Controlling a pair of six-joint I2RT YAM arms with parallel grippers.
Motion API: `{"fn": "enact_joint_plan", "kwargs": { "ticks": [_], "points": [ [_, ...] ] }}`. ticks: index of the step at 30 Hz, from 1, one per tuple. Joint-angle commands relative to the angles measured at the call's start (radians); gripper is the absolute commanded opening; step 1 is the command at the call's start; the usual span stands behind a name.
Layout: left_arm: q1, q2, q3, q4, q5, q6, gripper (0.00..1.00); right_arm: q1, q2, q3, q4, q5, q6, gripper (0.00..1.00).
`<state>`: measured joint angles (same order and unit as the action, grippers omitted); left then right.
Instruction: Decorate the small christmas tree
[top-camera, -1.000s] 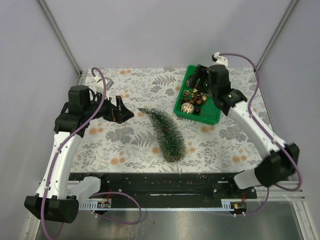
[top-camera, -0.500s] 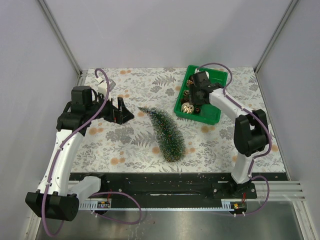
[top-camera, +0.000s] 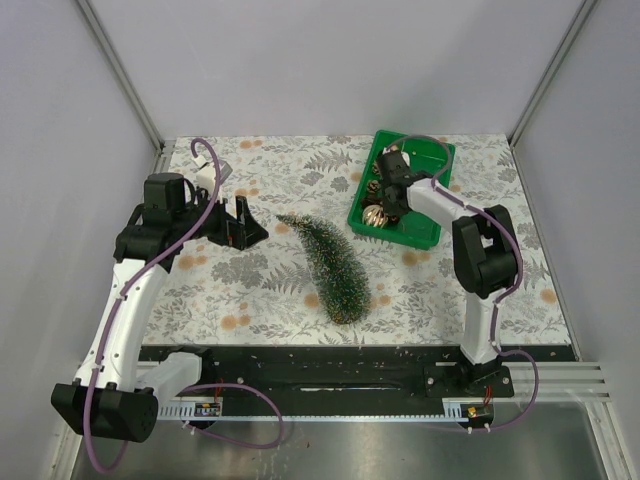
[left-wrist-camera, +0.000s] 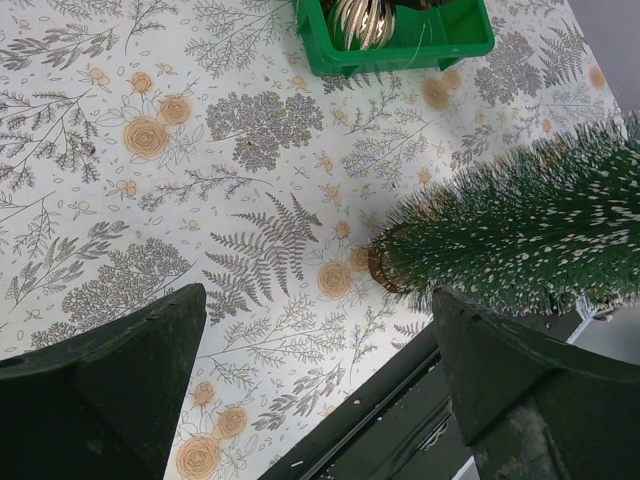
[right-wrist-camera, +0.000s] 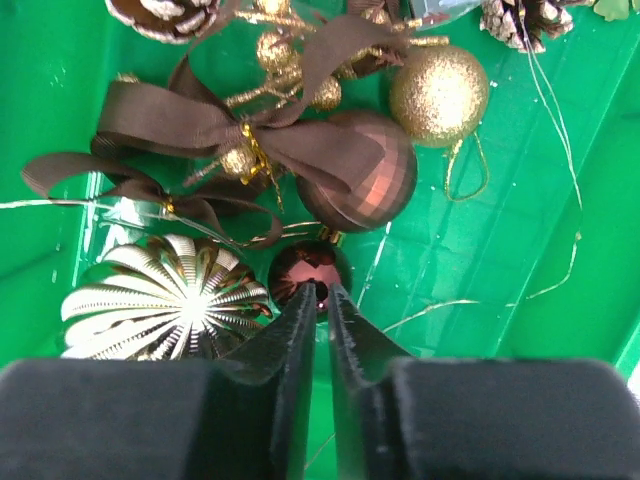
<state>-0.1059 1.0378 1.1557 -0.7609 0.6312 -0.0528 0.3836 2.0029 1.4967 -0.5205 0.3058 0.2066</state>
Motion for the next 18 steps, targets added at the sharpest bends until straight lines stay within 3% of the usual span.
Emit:
{"fn": "enact_joint_plan", "kwargs": {
  "ticks": [1,6,15,18],
  "points": [
    [-0.003,-0.016,-0.004,0.031,-0.021,0.016,0.99,-0.006,-0.045,0.007,0.036,0.027,0.01,0.11],
    [-0.003,0.001,0.004,0.032,-0.008,0.013,0.99,-0.008,-0.179,0.003,0.048,0.038,0.001,0.0],
    [-0.003,-0.004,0.01,0.031,-0.001,0.008,0.99,-0.008,-0.312,0.093,-0.006,-0.039,-0.032,0.0],
    [-0.003,-0.013,0.007,0.031,-0.002,0.011,0.99,-0.008,-0.303,0.073,-0.035,-0.065,-0.038,0.28]
  ]
}}
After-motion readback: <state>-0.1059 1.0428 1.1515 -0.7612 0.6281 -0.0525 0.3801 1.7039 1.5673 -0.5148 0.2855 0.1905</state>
